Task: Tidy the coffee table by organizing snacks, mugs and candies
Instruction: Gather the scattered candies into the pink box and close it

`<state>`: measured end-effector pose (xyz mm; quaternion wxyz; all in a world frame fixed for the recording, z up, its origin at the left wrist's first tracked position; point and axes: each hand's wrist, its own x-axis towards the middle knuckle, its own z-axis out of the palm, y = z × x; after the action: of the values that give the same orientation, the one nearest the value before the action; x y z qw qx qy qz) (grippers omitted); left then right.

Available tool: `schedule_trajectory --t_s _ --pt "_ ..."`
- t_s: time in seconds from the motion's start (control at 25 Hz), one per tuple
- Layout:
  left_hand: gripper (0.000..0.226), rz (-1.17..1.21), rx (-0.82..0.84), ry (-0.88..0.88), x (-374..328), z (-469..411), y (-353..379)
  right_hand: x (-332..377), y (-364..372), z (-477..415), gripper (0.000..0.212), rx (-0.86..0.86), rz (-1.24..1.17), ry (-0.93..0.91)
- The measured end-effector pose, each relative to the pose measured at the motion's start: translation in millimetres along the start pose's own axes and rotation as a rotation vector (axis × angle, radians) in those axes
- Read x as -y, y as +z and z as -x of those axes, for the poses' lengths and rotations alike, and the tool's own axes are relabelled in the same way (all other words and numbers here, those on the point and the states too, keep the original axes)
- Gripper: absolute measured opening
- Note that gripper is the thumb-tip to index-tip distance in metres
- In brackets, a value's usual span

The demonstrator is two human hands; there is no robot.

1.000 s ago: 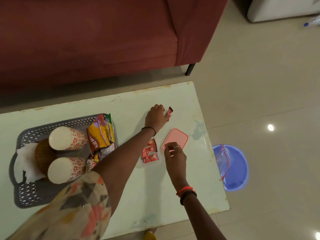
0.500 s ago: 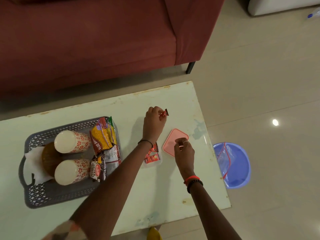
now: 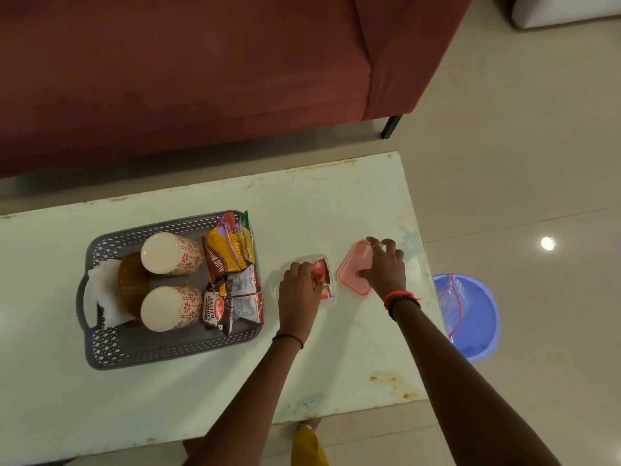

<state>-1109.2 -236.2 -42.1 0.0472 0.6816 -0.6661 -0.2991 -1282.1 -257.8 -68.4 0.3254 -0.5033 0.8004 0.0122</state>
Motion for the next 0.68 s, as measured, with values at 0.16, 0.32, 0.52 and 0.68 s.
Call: schedule_trajectory --t_s 0.16,0.32,0.52,0.68 --pt "0.042 0.007 0.001 -0.051 3.7 5.6 -0.1 5.0 -3.4 -5.4 0.083 0.007 0.145 -0.046" --pt "0.044 0.185 -0.094 -0.118 0.2 12.4 -2.4 10.3 -10.2 -9.6 0.09 0.045 0.208 -0.017" --pt "0.041 0.472 -0.081 -0.336 -4.7 18.5 -4.1 16.6 -27.2 -1.4 0.045 -0.022 0.175 -0.015" --pt "0.044 0.6 -0.023 -0.475 -3.5 13.4 -11.2 23.7 -51.3 20.0 0.016 -0.04 -0.14 -0.025"
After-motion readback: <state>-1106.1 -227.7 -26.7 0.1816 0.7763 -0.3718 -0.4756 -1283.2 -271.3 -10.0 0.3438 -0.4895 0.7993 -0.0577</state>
